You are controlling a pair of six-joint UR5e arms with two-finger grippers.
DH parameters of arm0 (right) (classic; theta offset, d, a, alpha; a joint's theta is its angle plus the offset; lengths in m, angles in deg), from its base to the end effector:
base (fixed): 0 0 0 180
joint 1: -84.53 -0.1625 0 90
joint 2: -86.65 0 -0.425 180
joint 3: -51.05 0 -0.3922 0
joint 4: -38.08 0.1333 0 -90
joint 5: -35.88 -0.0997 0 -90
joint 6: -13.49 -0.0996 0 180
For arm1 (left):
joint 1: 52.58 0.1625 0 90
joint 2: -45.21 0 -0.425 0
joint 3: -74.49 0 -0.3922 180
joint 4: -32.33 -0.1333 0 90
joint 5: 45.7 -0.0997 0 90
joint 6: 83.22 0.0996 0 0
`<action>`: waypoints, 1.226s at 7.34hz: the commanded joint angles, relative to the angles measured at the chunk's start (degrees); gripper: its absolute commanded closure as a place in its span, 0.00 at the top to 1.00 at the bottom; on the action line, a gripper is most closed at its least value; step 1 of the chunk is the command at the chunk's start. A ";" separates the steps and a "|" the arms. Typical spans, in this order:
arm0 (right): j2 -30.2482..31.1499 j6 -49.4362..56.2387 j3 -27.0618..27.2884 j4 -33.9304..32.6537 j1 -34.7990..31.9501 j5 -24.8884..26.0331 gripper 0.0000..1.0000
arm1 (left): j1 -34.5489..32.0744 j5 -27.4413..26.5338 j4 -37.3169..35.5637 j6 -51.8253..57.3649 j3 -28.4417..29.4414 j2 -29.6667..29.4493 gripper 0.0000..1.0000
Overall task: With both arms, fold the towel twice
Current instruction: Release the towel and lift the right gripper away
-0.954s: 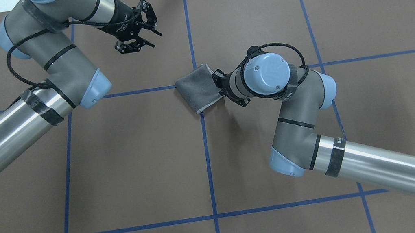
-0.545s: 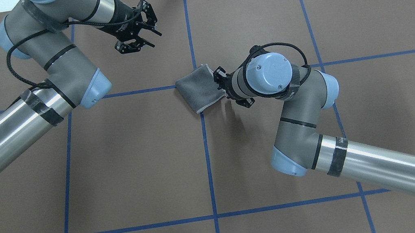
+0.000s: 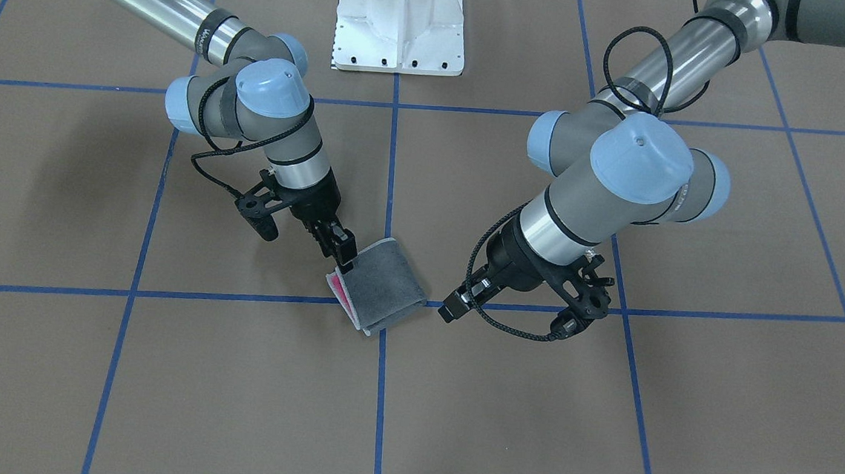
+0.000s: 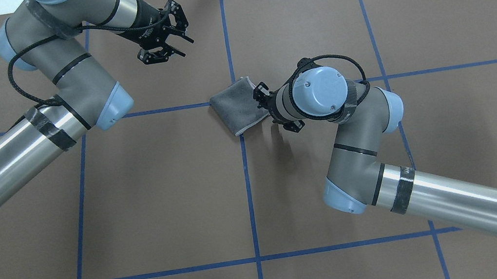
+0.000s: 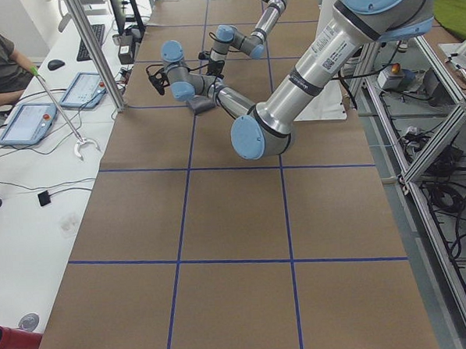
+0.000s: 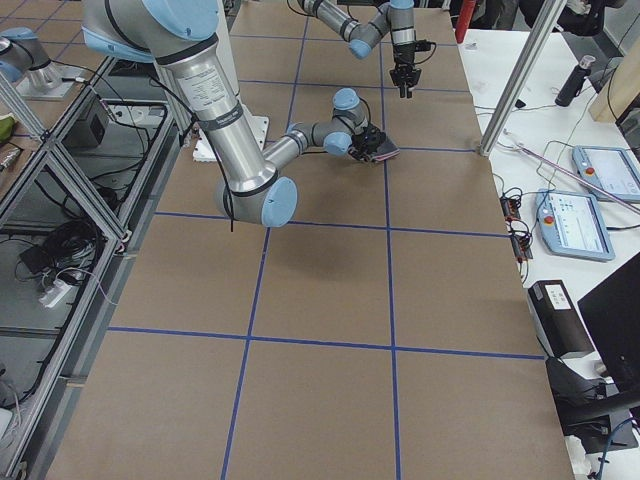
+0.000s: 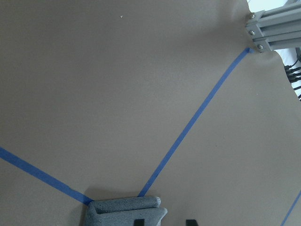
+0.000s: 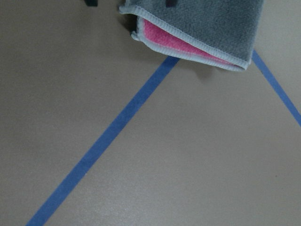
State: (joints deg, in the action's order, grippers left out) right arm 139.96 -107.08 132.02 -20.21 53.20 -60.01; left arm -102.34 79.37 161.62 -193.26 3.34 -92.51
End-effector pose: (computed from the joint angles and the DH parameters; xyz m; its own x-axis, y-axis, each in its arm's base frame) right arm -0.5658 -0.4885 0.2859 0.1500 0.6836 0.7143 -0.6017 0.6364 -0.4826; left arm 0.4398 -0.6374 0.1968 0.1297 -0.5875 -0.7988 0.3456 0.7819 -0.5189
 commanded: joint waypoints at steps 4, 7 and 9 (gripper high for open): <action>9.31 11.17 9.51 -0.60 -7.76 -5.87 1.00 | -5.15 1.40 0.18 4.54 -7.12 7.95 1.00; 20.74 33.98 15.95 -0.69 -18.38 -16.92 1.00 | -11.83 4.22 0.18 34.94 -18.29 28.66 1.00; 29.97 59.52 16.41 -0.51 -32.22 -29.20 1.00 | -19.10 3.78 0.00 70.04 -20.17 43.44 1.00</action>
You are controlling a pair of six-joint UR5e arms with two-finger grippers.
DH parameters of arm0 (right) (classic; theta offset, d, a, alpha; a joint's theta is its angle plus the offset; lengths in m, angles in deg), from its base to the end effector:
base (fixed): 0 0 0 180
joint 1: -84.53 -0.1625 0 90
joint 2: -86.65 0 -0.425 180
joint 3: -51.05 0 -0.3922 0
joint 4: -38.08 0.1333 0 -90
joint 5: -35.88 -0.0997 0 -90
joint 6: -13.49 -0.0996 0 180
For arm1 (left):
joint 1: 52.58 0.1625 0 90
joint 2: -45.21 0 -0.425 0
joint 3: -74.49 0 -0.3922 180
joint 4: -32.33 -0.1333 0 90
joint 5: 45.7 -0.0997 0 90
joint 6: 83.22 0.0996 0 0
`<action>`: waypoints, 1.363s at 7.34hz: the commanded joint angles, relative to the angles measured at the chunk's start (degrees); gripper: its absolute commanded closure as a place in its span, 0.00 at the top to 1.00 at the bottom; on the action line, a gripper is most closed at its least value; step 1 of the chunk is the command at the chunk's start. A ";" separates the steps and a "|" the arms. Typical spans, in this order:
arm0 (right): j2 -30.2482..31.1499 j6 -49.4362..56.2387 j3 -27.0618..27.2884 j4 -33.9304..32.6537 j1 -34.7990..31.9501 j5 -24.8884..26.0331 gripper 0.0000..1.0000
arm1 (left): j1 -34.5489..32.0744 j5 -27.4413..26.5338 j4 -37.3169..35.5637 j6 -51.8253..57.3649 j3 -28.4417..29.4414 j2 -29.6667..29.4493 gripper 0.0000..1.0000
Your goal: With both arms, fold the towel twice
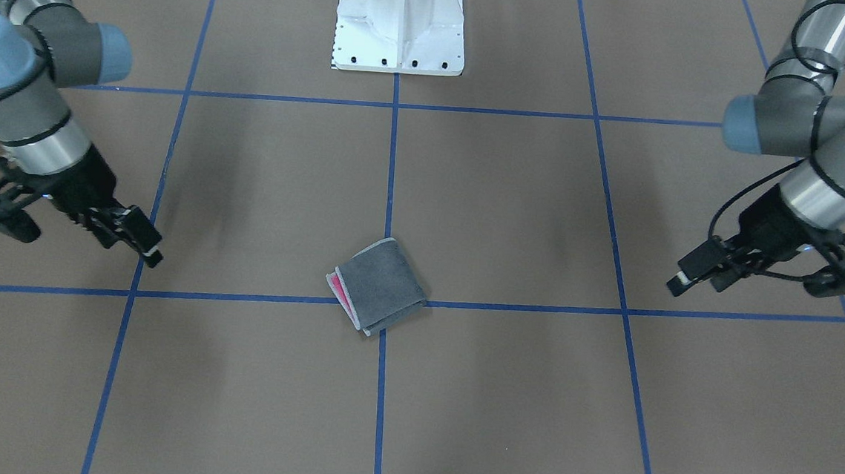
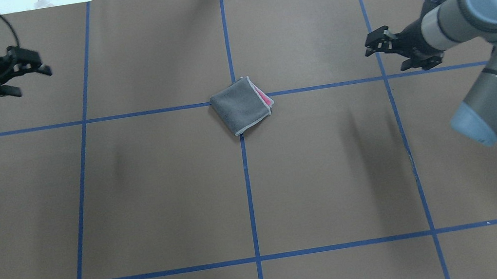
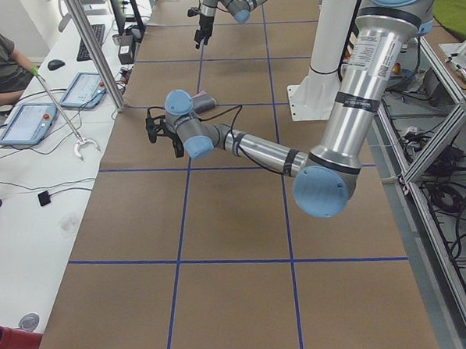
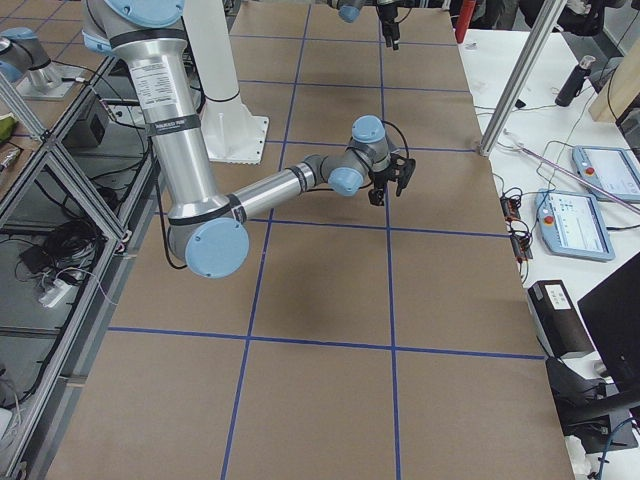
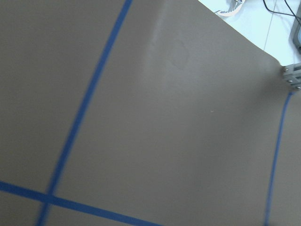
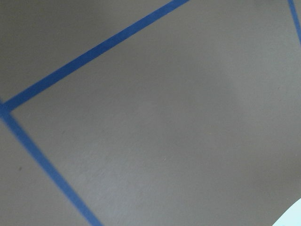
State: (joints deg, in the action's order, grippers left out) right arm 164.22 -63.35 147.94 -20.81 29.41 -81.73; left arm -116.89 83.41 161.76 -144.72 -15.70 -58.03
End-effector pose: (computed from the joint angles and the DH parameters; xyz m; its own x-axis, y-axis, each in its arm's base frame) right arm -0.2677 -0.5364 0.4271 0.4737 0.3268 0.8178 -0.4260 0.8978 -0.1120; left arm 0.1969 -0.5718 0.4523 0.4596 -0.1014 -0.8823 0.2980 0.9535 0.0457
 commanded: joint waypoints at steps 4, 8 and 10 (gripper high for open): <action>11.30 57.48 0.06 -16.34 -25.01 -11.94 1.00 | -18.74 -0.53 -22.75 57.07 -0.78 12.81 1.00; 7.85 72.18 2.17 -36.55 -27.33 -11.68 1.00 | -18.75 9.45 -29.76 51.70 -2.10 11.23 1.00; 9.08 72.09 2.17 -35.95 -27.24 -11.86 1.00 | -18.66 7.48 -29.49 50.51 -4.56 11.40 1.00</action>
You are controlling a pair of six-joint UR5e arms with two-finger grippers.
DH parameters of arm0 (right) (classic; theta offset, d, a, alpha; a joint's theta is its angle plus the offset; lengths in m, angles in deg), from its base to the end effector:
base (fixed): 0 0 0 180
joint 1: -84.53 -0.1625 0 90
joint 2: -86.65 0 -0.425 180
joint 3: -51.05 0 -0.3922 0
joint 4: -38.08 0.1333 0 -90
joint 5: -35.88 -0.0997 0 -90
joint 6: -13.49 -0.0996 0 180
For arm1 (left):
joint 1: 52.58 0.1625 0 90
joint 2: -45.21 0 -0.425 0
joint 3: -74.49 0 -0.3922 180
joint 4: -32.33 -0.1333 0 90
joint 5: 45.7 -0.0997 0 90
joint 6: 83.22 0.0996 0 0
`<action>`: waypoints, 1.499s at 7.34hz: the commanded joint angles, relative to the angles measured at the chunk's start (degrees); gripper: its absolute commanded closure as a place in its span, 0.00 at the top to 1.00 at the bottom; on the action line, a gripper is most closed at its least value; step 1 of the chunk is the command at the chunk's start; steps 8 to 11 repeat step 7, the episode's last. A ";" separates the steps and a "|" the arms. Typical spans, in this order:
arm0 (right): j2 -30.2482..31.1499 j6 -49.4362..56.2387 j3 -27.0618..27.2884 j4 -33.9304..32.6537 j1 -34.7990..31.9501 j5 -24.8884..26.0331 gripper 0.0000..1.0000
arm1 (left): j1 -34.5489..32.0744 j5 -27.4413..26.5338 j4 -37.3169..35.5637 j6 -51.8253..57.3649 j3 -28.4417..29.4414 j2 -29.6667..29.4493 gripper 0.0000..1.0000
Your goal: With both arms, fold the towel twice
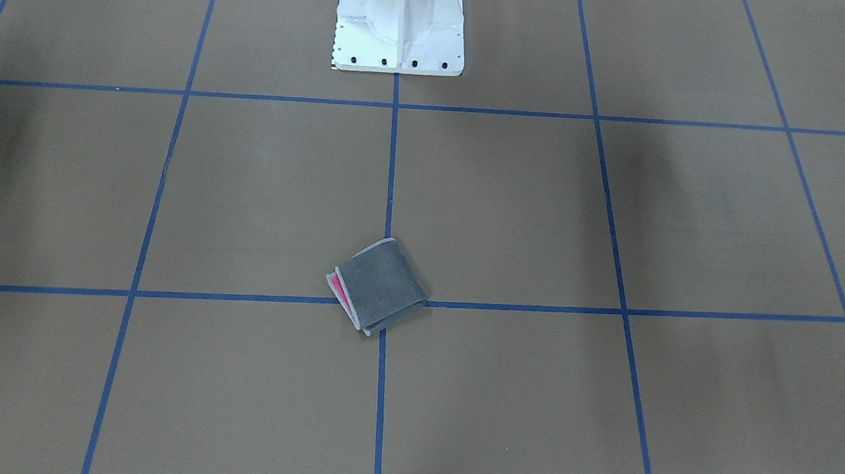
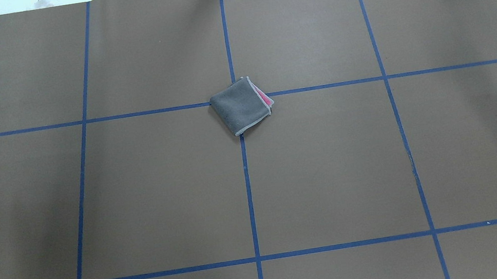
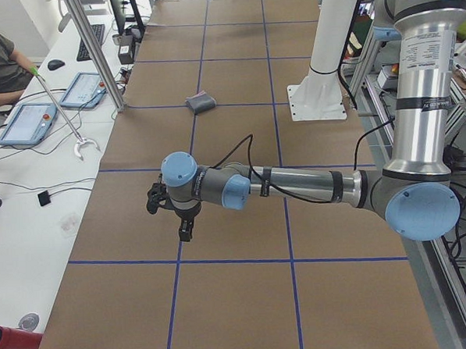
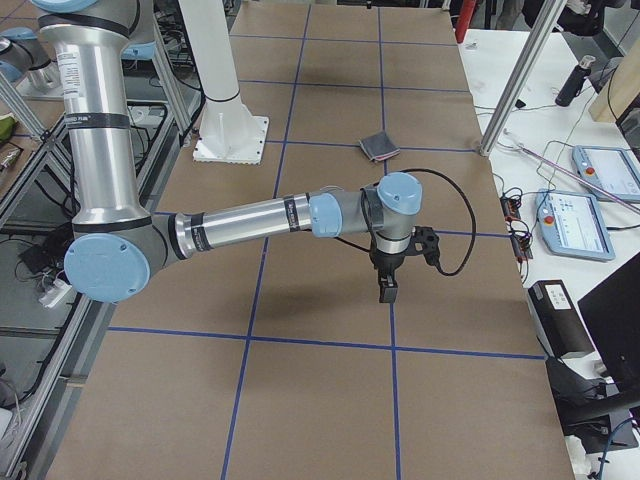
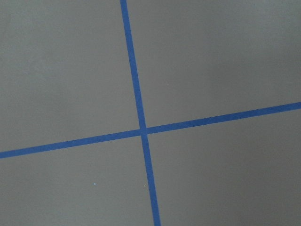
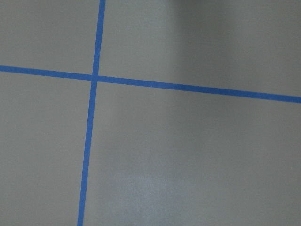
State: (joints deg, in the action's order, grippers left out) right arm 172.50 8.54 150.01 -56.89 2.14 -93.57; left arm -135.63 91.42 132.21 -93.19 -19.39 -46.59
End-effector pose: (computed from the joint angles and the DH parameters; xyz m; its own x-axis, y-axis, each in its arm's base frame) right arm 0.0002 -0.5270 0.5594 0.7620 -0.1061 0.6389 0.0656 0.9941 0.0868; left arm 0.0028 -0.5213 0.5870 0.6620 0.1077 -0.7417 -0.0020 0.9899 0.1420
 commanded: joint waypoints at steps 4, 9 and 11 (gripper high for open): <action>1.52 0.12 0.10 0.49 0.22 -0.01 1.00 | 0.08 -0.72 0.15 -0.85 -2.89 0.57 1.00; 1.52 0.12 -0.25 0.49 0.48 -0.01 1.00 | 0.08 -0.72 0.23 -0.93 -3.06 0.40 1.00; 1.52 0.12 -0.25 0.49 0.48 -0.01 1.00 | 0.08 -0.72 0.23 -0.93 -3.06 0.40 1.00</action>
